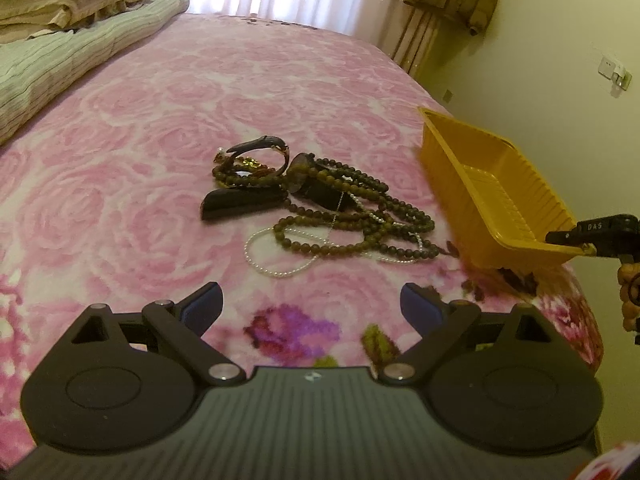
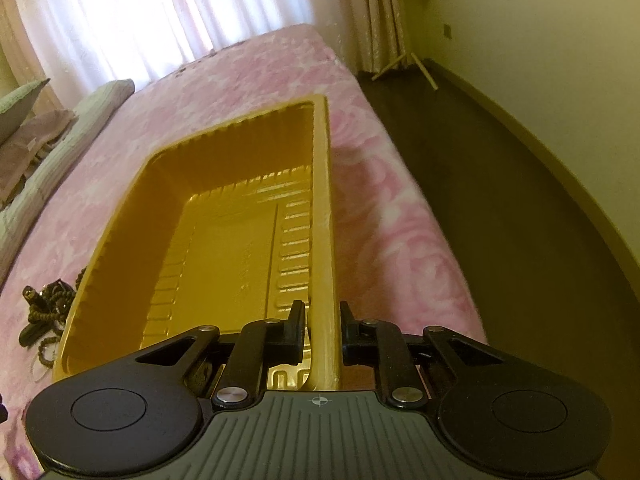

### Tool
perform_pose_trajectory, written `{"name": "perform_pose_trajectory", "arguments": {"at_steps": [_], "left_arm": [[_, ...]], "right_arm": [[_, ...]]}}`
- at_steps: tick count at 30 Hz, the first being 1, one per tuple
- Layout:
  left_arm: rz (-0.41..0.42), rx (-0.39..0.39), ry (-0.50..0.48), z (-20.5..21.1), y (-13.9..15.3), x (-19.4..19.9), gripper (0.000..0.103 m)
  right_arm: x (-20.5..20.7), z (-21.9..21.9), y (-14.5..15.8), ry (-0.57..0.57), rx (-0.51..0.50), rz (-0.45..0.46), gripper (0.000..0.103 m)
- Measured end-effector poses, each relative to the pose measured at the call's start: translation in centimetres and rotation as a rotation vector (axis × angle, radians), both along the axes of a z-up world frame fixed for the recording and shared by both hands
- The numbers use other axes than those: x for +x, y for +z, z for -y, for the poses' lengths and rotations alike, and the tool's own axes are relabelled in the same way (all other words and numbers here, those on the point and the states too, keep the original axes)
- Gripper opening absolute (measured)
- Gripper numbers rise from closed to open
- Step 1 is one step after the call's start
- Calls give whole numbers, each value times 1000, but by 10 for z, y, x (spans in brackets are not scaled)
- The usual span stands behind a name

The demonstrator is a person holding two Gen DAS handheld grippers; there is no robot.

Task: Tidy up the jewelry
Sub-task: 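Grasp the yellow tray rim with the right gripper and lift it, then grasp the black cylindrical item from the jewelry pile with the left gripper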

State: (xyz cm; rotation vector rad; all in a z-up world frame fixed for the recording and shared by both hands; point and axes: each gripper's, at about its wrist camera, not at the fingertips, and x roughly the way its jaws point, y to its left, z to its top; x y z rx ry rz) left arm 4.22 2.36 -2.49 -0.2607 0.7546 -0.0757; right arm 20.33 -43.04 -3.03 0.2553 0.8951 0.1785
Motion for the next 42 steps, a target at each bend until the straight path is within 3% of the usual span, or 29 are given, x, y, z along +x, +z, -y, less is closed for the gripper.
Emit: {"name": "perform_pose_trajectory", "arguments": {"at_steps": [5, 12, 24, 25, 28, 29, 37, 42], "left_arm": [[6, 3, -2, -2, 1, -3, 94], [1, 1, 4, -3, -2, -4, 94], [26, 33, 5, -11, 0, -3, 94], [31, 35, 7, -12, 1, -2, 94], [41, 36, 14, -17, 3, -2, 94], [44, 36, 14, -19, 3, -2, 94], [37, 55, 4, -27, -1, 4, 92], [22, 94, -43, -28, -6, 16, 85]], "right_arm": [[-3, -3, -2, -12, 0, -7, 16], [-4, -5, 20, 7, -78, 11, 12], [-1, -26, 68, 113, -376, 95, 11], [-1, -27, 73, 113, -392, 110, 3], [-3, -39, 83, 143, -497, 149, 3], [-4, -43, 85, 149, -576, 150, 3], [-1, -78, 81, 299, -799, 108, 3], [-2, -93, 64, 382, -889, 22, 3]]}}
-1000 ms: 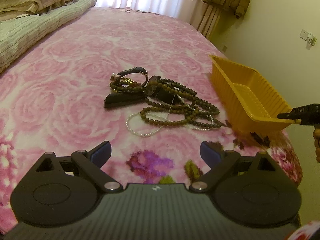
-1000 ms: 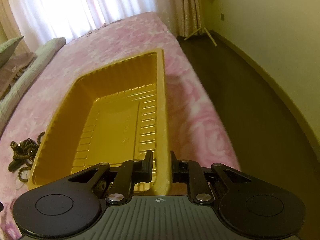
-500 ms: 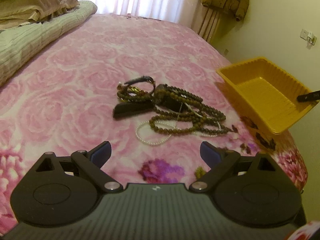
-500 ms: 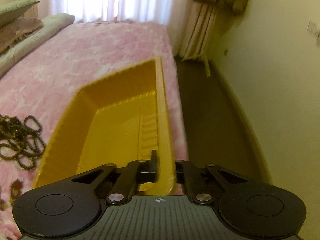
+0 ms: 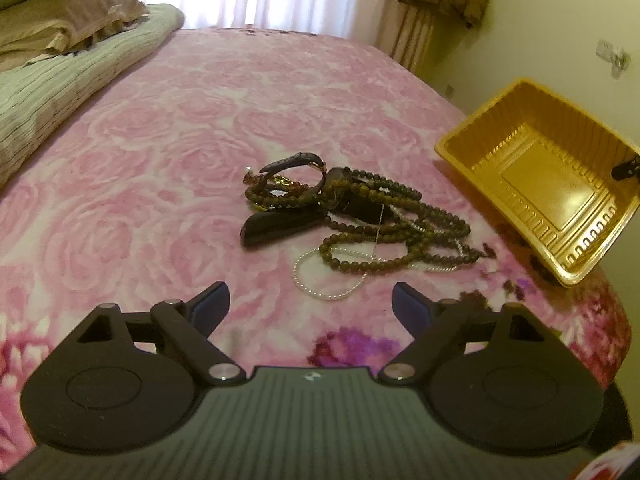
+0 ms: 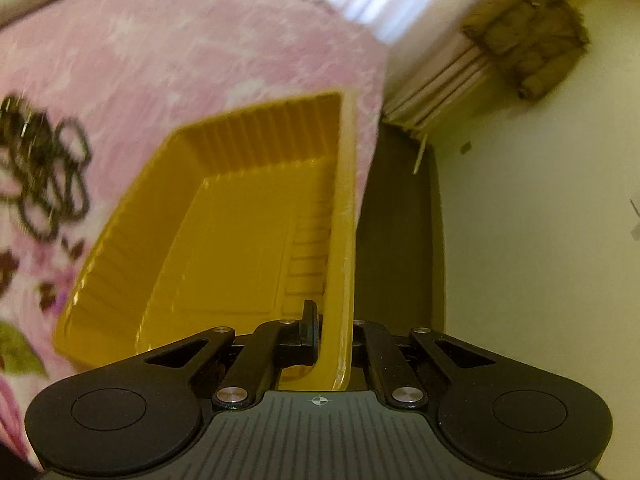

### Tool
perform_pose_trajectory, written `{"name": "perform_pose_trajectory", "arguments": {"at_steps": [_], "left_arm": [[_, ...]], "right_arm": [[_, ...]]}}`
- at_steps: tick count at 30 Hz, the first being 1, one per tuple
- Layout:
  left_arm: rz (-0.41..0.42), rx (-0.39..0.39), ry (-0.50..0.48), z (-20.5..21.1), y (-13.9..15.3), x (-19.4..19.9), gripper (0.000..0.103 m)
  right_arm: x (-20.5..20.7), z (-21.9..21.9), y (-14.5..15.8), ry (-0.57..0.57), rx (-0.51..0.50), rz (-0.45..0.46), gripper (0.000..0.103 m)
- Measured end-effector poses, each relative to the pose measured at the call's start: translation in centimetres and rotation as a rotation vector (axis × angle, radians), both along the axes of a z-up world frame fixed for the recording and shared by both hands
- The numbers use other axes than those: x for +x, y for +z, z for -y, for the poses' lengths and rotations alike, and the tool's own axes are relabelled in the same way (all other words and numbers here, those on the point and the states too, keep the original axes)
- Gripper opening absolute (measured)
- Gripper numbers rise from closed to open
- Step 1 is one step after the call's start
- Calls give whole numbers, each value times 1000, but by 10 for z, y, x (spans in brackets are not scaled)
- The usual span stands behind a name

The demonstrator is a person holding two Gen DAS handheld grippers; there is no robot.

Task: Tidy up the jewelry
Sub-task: 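Grasp the black cylindrical item from the jewelry pile with the left gripper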

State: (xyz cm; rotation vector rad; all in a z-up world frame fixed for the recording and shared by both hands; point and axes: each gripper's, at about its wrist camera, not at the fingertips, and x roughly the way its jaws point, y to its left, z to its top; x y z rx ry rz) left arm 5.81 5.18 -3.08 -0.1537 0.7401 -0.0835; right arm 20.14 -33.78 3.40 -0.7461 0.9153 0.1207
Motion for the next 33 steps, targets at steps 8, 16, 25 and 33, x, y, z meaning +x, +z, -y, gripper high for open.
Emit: {"name": "perform_pose_trajectory", "arguments": {"at_steps": [8, 16, 25, 33], "left_arm": [[-1, 102, -78, -4, -9, 18, 78], [11, 252, -200, -14, -13, 55, 56], [-35, 269, -321, -14, -28, 95, 30], [-66, 314, -333, -12, -21, 58, 19]], "right_arm": [[5, -3, -15, 22, -109, -73, 3], [11, -10, -22, 25, -132, -74, 4], [12, -3, -19, 8, -119, -80, 4], [11, -5, -17, 19, -128, -80, 4]]}}
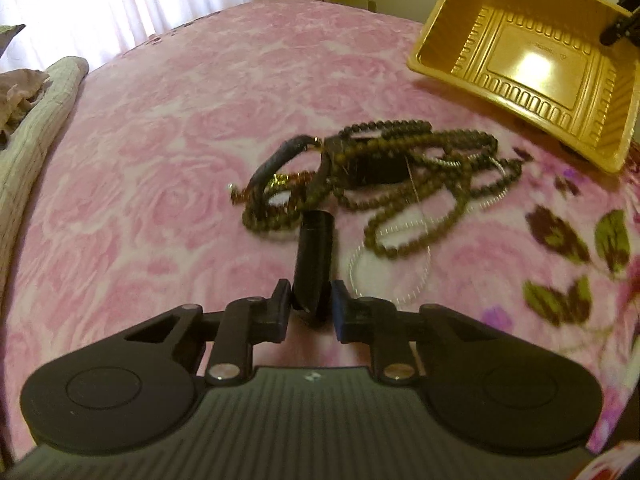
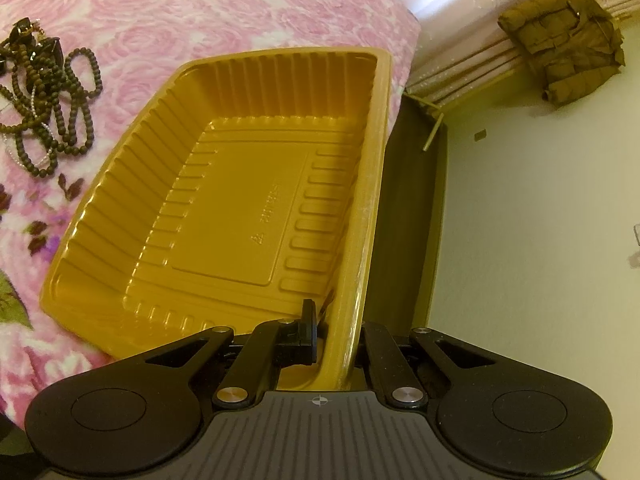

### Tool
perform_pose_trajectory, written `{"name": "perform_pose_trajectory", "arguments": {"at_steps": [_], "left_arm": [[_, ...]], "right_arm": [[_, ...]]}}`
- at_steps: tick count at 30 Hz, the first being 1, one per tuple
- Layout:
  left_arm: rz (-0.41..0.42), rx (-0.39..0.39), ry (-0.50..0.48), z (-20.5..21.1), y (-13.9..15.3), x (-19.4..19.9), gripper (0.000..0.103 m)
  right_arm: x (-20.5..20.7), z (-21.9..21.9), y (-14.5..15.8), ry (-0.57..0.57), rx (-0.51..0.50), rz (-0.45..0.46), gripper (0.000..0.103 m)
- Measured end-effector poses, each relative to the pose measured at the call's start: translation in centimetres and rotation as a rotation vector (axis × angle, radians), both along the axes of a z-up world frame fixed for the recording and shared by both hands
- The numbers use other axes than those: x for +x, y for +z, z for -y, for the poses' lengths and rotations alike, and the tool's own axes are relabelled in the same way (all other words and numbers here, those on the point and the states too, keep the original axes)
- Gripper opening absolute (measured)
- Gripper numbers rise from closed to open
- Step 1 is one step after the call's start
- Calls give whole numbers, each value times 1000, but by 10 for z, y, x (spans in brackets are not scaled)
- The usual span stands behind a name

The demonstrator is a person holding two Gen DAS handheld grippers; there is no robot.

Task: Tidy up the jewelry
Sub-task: 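Grasp the black cylindrical item from the jewelry pile with the left gripper, then carry the black cylinder into the tray with the left gripper while the right gripper holds the tray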

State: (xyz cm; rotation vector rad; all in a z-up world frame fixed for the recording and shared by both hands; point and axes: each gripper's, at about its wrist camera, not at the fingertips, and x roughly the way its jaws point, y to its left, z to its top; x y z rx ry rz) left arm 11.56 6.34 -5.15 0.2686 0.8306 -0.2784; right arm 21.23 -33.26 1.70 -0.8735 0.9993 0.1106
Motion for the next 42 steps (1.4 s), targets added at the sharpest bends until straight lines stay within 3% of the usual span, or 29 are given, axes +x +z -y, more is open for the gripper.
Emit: {"name": "perform_pose_trajectory", "arguments": {"at_steps": [7, 12, 19, 34, 42], "left_arm": [[19, -5, 57, -2, -5, 8, 28], [8, -35, 91, -3, -8, 18, 28], [7, -12, 89, -1, -2, 11, 19], [89, -68, 50, 7, 49, -5, 19], [135, -144, -24, 46, 77, -5, 19]], "right_arm": [[-1, 3, 0, -21, 21, 0, 4], [-2, 7, -1, -38, 38, -6, 4], [-1, 9, -2, -59, 40, -17, 4], [-4, 11, -1, -46, 49, -11, 4], [-4, 12, 0, -41, 63, -10, 4]]}}
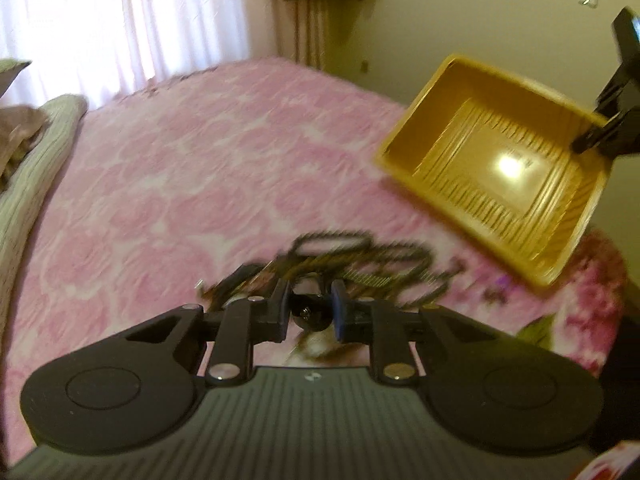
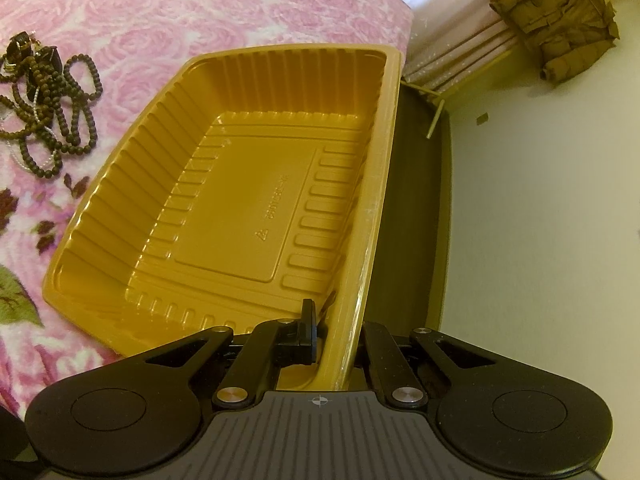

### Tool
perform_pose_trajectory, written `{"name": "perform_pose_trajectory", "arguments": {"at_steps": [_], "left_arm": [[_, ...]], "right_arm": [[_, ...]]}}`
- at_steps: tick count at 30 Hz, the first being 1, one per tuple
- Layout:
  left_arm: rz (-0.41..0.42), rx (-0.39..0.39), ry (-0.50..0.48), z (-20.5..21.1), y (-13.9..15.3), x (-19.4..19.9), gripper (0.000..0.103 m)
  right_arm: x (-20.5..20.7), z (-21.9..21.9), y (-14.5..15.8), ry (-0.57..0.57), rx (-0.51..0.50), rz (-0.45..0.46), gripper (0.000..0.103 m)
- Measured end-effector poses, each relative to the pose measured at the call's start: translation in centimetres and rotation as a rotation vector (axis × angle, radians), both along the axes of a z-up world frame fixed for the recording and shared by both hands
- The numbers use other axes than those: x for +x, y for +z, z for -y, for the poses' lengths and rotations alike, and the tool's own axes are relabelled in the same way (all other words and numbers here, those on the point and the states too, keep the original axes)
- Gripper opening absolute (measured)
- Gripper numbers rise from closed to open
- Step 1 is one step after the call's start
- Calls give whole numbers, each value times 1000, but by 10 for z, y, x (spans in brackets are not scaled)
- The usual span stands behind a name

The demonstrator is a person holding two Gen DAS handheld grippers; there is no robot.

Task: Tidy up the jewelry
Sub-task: 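Carry the black cylinder into the tray with the left gripper while the right gripper holds the tray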

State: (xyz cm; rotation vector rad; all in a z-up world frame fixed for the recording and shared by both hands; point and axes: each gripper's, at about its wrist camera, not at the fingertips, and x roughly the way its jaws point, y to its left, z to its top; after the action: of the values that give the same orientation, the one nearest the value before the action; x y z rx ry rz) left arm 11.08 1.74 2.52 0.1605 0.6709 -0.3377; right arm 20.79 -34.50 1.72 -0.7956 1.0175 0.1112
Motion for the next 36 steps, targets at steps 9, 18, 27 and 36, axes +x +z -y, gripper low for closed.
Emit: {"name": "perform_pose_trajectory", "arguments": {"at_steps": [9, 18, 27, 36], "left_arm": [[41, -108, -135, 96, 14, 22, 19], [17, -78, -192, 174, -15, 31, 19], [-26, -121, -216, 179, -29, 17, 22], [20, -12, 3, 85, -39, -3, 23]], "right_arm": [[0, 3, 1, 10, 6, -1, 4], [0, 8, 1, 14, 27, 4, 4], [1, 12, 0, 8, 46, 3, 4], [0, 14, 1, 14, 50, 10, 4]]}}
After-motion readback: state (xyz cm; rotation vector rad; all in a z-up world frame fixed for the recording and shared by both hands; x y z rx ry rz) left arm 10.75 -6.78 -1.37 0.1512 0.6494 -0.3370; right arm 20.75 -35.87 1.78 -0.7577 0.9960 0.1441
